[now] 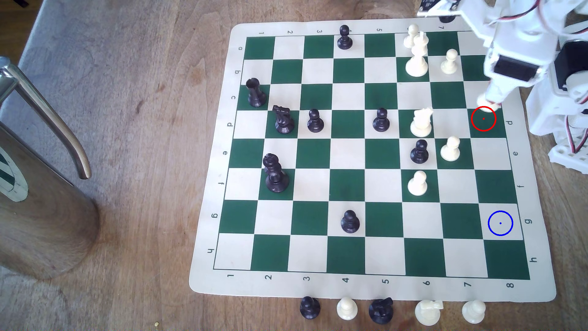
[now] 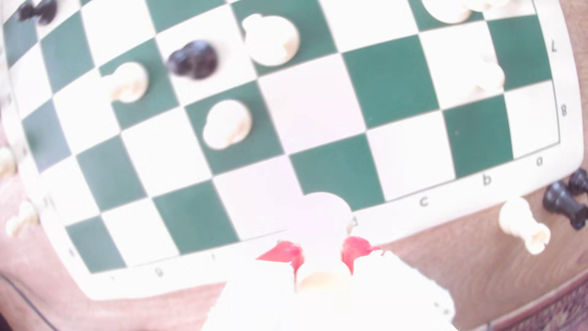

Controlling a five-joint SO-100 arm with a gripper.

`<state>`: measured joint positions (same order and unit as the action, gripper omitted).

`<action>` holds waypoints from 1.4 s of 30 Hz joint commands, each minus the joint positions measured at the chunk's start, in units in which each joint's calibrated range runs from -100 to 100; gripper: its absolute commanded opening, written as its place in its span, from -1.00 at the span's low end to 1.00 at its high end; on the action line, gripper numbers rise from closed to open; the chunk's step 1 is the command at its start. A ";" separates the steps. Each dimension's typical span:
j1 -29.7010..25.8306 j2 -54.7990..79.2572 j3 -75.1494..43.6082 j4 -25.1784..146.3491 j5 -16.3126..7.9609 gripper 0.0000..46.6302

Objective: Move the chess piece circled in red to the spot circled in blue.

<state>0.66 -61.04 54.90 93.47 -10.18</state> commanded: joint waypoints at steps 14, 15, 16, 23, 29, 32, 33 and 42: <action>-29.25 17.75 -13.74 -9.11 -7.96 -0.99; -29.72 18.76 -13.29 -10.50 -8.35 -0.99; -29.88 19.70 -12.84 -12.14 -8.84 -0.99; -35.27 26.06 -8.48 -20.66 -10.65 -0.99; -38.01 24.45 -6.04 -21.23 -10.70 -0.99; -39.34 24.03 -2.86 -23.69 -10.79 -0.99; -39.81 24.11 -1.78 -24.67 -10.84 -0.99; -44.03 26.32 4.30 -32.20 -13.38 -0.99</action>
<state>-41.89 -34.90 59.24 63.11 -22.93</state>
